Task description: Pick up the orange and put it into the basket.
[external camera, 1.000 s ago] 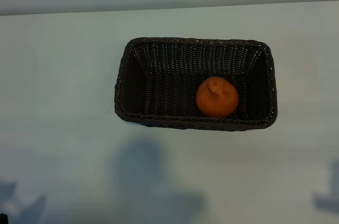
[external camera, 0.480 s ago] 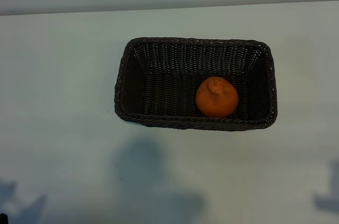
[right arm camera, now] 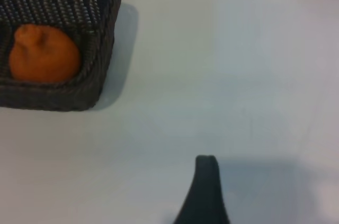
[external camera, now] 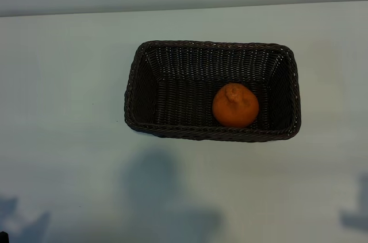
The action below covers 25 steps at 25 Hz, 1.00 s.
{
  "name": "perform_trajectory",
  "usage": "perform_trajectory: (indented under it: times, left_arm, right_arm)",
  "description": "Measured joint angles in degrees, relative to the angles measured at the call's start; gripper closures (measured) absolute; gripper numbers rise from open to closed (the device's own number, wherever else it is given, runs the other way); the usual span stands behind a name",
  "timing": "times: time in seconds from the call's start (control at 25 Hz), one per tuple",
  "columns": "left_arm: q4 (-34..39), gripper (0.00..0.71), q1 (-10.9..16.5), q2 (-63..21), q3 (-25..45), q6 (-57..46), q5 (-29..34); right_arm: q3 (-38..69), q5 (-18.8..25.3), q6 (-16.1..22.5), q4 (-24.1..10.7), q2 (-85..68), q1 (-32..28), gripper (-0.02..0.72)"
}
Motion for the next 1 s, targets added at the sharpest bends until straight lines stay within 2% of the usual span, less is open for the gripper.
perform_trajectory:
  times: [0.28,0.52,0.8,1.0]
  left_arm:
    - [0.5,0.118,0.0,0.0,0.0,-0.2,0.0]
    - [6.7,0.118,0.2,0.0,0.0,-5.5,0.0]
    - [10.1,0.118,4.1,0.0,0.0,-8.5,0.0]
    - [10.2,0.118,4.5,0.0,0.0,-8.6,0.0]
  right_arm:
    - [0.0,0.0,0.0,0.0,0.0,0.0,0.119]
    - [0.0,0.0,0.0,0.0,0.0,0.0,0.119]
    - [0.0,0.0,0.0,0.0,0.0,0.0,0.119]
    - [0.0,0.0,0.0,0.0,0.0,0.0,0.119]
